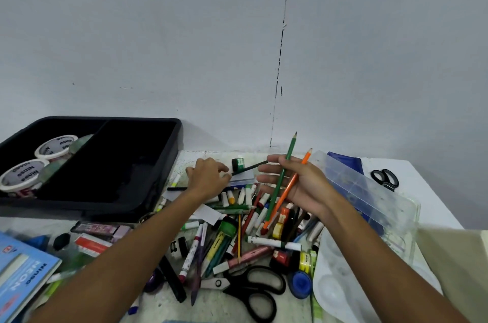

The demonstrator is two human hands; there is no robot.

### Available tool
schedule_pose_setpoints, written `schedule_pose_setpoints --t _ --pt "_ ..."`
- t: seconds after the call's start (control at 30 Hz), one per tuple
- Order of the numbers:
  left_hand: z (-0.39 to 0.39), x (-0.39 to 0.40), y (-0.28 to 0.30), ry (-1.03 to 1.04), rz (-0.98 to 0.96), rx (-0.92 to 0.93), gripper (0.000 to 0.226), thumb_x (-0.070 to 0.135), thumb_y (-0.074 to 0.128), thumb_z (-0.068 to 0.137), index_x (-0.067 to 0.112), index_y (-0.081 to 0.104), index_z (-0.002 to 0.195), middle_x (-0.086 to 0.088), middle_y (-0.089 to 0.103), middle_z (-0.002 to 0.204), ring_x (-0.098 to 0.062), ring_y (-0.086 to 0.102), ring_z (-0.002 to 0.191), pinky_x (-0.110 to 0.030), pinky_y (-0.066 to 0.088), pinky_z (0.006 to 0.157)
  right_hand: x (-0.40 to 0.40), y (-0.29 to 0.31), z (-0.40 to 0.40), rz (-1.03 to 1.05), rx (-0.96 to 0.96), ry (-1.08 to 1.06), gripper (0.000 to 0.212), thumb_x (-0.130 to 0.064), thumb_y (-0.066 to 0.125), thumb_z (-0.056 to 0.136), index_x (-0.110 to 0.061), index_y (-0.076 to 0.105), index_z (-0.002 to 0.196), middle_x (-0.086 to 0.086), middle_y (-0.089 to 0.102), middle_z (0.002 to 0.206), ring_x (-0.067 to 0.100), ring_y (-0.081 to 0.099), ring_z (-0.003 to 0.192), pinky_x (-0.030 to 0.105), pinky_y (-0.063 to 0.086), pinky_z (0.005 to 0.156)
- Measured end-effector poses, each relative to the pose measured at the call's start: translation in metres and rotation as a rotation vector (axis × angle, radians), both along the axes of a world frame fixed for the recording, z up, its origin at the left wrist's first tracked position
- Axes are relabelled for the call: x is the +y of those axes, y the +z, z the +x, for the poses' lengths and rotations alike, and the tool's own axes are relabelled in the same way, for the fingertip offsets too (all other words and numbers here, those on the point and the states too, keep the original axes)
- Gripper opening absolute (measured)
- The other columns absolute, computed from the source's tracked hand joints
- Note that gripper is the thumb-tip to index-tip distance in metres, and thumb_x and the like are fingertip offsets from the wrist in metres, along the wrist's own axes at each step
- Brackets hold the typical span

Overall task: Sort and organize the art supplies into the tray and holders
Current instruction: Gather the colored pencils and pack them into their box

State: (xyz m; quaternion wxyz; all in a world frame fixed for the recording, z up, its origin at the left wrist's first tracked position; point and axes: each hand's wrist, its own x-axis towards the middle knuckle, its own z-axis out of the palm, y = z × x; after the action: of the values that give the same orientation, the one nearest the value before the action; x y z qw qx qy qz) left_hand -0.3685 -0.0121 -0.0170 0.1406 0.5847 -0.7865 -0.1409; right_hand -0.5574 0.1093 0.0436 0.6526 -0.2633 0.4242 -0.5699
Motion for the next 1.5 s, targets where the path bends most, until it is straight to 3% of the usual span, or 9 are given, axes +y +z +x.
schedule_pose_setpoints --t 0.2,0.4,0.53,0.63,1.0,1.1,1.23,1.37,1.5 --pt "-0.009 0.0 0.003 -0.014 -0.049 -0.016 0.014 0.036 0.062 0.089 0.029 0.073 0.091 0.001 0.057 0.111 -0.021 0.04 0.113 -0.04 0.025 0.089 0.005 -0.006 0.0 0.039 -0.042 -0.042 0.02 -0.01 0.05 0.097 0.001 0.062 0.109 0.023 0.07 0.099 0.031 0.071 0.078 0.044 0.06 0.073" --pt "0.016 0.013 0.007 0.071 -0.053 0.3 0.01 0.028 0.065 0.089 0.024 0.071 0.082 0.011 0.057 0.089 -0.021 0.051 0.105 -0.038 0.035 0.085 0.002 -0.008 0.008 0.067 -0.09 -0.11 0.015 -0.006 0.049 0.097 0.0 0.061 0.103 0.02 0.071 0.087 0.028 0.07 0.068 0.044 0.06 0.073" --pt "0.034 0.038 0.014 0.091 0.021 0.668 0.008 0.017 0.066 0.089 0.018 0.068 0.082 0.009 0.061 0.078 -0.015 0.056 0.078 -0.025 0.043 0.069 -0.007 -0.009 0.023 0.093 -0.086 -0.217 0.023 -0.008 0.038 0.102 0.0 0.056 0.113 0.022 0.069 0.103 0.034 0.07 0.09 0.049 0.057 0.08" --pt "0.04 0.056 0.016 0.002 0.099 0.749 0.007 0.014 0.066 0.089 0.016 0.069 0.083 0.002 0.066 0.075 -0.014 0.058 0.071 -0.021 0.047 0.066 -0.012 -0.012 0.037 0.083 -0.05 -0.253 0.021 -0.012 0.039 0.103 -0.003 0.053 0.116 0.022 0.06 0.121 0.037 0.062 0.109 0.052 0.052 0.089" --pt "0.048 0.076 0.002 -0.33 0.089 0.57 0.005 0.021 0.07 0.086 0.024 0.072 0.083 0.007 0.063 0.086 -0.006 0.058 0.08 -0.022 0.047 0.074 -0.015 -0.012 0.057 0.017 -0.114 -0.208 0.03 -0.003 0.045 0.099 0.003 0.045 0.129 0.025 0.068 0.107 0.039 0.069 0.094 0.048 0.058 0.079" --pt "0.055 0.067 -0.001 -0.254 -0.023 0.584 0.01 0.028 0.068 0.085 0.023 0.071 0.092 0.01 0.063 0.086 -0.006 0.058 0.082 -0.022 0.047 0.072 -0.018 -0.011 0.052 0.029 -0.089 -0.209 0.027 -0.003 0.041 0.101 0.003 0.048 0.126 0.025 0.068 0.106 0.039 0.07 0.092 0.048 0.058 0.078" --pt "0.071 0.042 -0.013 -0.173 -0.173 0.302 0.025 0.022 0.065 0.089 0.012 0.068 0.111 0.007 0.061 0.095 -0.011 0.052 0.094 -0.02 0.041 0.08 -0.019 -0.01 0.042 0.032 -0.074 -0.222 0.025 -0.003 0.041 0.101 0.002 0.052 0.122 0.025 0.068 0.109 0.039 0.07 0.093 0.048 0.058 0.078" --pt "0.073 0.025 -0.022 -0.138 -0.248 -0.002 0.034 0.024 0.055 0.093 0.014 0.062 0.125 0.0 0.06 0.122 -0.02 0.043 0.119 -0.033 0.032 0.097 -0.016 -0.01 0.034 0.026 -0.065 -0.216 0.024 -0.004 0.041 0.1 0.001 0.053 0.121 0.023 0.07 0.104 0.039 0.069 0.096 0.049 0.056 0.083" --pt "0.071 0.014 -0.022 -0.106 -0.169 -0.079 0.028 0.02 0.051 0.094 0.016 0.069 0.115 -0.001 0.062 0.12 -0.021 0.05 0.114 -0.036 0.038 0.097 -0.013 -0.009 0.028 0.017 -0.047 -0.207 0.024 -0.004 0.042 0.1 0.0 0.055 0.12 0.023 0.07 0.106 0.039 0.068 0.098 0.049 0.057 0.081"
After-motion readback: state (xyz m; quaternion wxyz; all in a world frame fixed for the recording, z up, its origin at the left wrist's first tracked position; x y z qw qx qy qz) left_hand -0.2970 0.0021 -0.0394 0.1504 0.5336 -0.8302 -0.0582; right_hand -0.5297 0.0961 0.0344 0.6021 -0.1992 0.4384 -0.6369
